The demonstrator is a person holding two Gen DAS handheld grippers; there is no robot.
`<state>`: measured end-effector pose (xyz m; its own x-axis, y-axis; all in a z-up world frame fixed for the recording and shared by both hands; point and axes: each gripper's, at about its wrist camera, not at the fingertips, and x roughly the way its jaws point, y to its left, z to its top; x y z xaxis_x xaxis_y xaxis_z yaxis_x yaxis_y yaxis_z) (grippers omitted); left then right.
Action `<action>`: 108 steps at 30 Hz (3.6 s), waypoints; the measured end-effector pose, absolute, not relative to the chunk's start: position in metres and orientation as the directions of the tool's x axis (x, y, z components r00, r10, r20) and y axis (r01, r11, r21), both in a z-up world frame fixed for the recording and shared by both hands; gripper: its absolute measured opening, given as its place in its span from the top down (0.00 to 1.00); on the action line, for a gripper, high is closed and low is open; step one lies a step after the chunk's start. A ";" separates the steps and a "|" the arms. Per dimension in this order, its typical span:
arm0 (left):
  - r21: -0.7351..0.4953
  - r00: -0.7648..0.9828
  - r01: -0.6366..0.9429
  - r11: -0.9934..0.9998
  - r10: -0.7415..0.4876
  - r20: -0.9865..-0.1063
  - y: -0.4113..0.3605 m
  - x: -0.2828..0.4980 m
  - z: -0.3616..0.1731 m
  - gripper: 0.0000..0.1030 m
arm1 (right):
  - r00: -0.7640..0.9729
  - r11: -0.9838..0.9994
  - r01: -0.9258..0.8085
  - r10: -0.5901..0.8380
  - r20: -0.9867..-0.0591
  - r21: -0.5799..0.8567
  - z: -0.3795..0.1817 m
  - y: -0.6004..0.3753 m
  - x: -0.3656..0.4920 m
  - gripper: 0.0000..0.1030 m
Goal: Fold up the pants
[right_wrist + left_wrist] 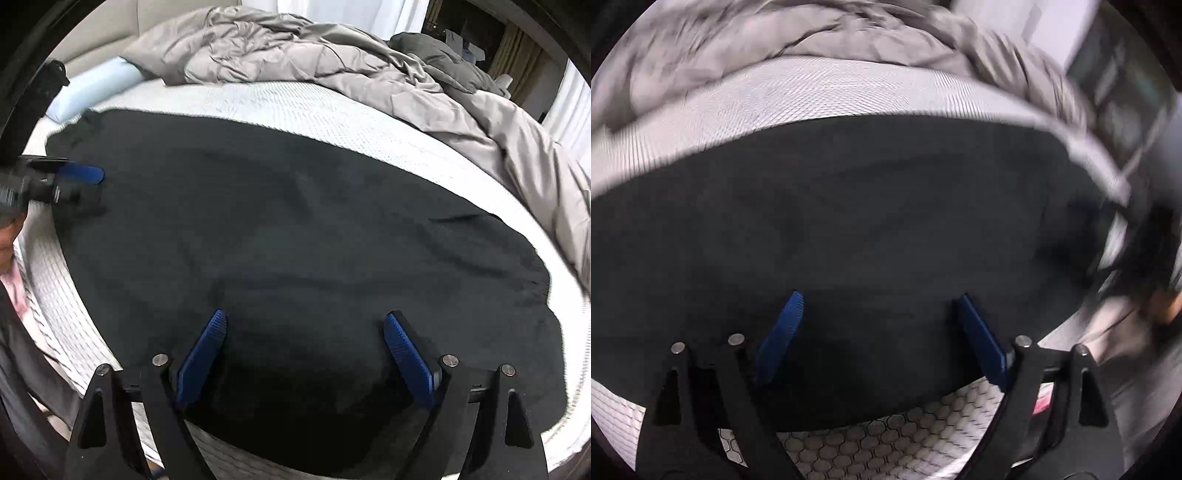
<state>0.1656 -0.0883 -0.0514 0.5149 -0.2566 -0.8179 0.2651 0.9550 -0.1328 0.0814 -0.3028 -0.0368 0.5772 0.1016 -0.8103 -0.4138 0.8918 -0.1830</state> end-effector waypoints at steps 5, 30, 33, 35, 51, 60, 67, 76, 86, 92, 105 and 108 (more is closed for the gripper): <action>-0.100 0.532 0.255 0.962 -0.226 -0.816 -0.094 0.147 -0.056 0.03 | 0.615 0.901 -0.097 -0.280 -0.737 -0.422 -0.035 -0.391 0.080 0.02; -0.108 0.516 0.365 0.925 -0.298 -0.803 -0.163 0.166 -0.049 0.00 | 0.797 0.629 0.255 0.294 -0.528 0.735 -0.046 -0.578 0.080 0.57; -0.137 0.526 0.337 0.932 -0.306 -0.794 -0.145 0.173 -0.045 0.00 | 0.795 0.668 0.232 0.289 -0.534 0.707 -0.035 -0.562 0.092 0.75; -0.152 0.533 0.314 0.937 -0.306 -0.789 -0.135 0.173 -0.042 0.01 | 0.819 0.666 0.168 0.316 -0.478 0.727 -0.017 -0.548 0.098 0.80; -0.363 0.636 -0.034 0.931 -0.260 -0.727 0.049 0.166 -0.040 0.08 | 0.432 0.694 -0.555 0.712 -0.554 0.459 0.071 -0.237 0.155 0.41; -0.420 0.546 0.191 0.887 -0.451 -0.705 -0.014 0.181 -0.047 0.09 | 0.485 0.942 -0.310 0.273 -0.831 0.129 0.001 -0.291 0.143 0.36; -0.181 0.468 0.317 0.931 -0.319 -0.824 -0.062 0.177 -0.050 0.21 | 0.525 0.932 -0.354 0.264 -0.809 0.074 0.003 -0.298 0.134 0.30; -0.623 0.390 0.228 0.748 -0.656 -0.646 -0.034 0.206 -0.042 0.22 | 0.541 0.935 -0.292 0.333 -0.772 0.200 0.007 -0.332 0.125 0.30; -0.712 0.310 0.167 0.682 -0.722 -0.619 -0.078 0.256 -0.077 0.64 | 0.504 0.938 -0.319 0.290 -0.813 0.137 -0.015 -0.296 0.143 0.29; -0.646 0.433 0.225 0.729 -0.669 -0.604 -0.086 0.245 -0.051 0.90 | 0.504 0.939 -0.314 0.291 -0.813 0.141 -0.016 -0.291 0.149 0.28; -0.608 0.635 0.132 0.783 -0.538 -0.555 0.031 0.214 0.005 0.93 | 0.551 0.928 -0.328 0.338 -0.763 0.175 0.013 -0.281 0.148 0.28; -0.496 0.619 0.011 0.868 -0.396 -0.678 0.058 0.213 -0.018 0.92 | 0.537 0.922 -0.347 0.345 -0.770 0.171 0.011 -0.272 0.149 0.26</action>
